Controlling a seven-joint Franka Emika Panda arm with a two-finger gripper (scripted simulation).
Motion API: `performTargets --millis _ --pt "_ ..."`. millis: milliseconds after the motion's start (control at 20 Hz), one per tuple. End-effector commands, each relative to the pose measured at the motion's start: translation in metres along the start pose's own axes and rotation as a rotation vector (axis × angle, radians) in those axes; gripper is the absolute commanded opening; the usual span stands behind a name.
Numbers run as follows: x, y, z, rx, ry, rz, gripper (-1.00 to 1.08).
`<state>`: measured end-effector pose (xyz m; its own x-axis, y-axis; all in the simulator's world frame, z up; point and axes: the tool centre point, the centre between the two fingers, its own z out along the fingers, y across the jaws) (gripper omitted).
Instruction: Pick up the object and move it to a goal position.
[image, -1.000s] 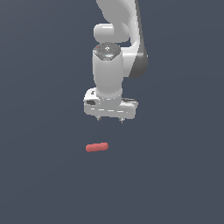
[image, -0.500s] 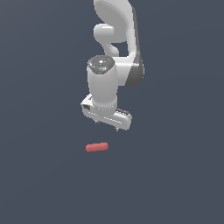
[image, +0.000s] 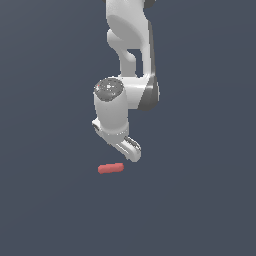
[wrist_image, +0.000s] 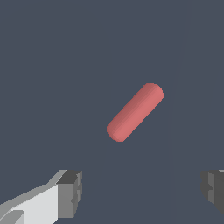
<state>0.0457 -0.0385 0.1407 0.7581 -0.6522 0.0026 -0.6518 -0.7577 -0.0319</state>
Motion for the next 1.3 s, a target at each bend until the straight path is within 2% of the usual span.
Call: performTargets --millis 0,750,1250 --pt "0.005 0.001 0.008 -0.002 -0.002 0.078 1.00" --pt "0.033 0.012 0.053 -0.021 0.000 0.526 1.00" --pt "0.044 0.017 0.071 -0.030 0.007 0.706 1.00"
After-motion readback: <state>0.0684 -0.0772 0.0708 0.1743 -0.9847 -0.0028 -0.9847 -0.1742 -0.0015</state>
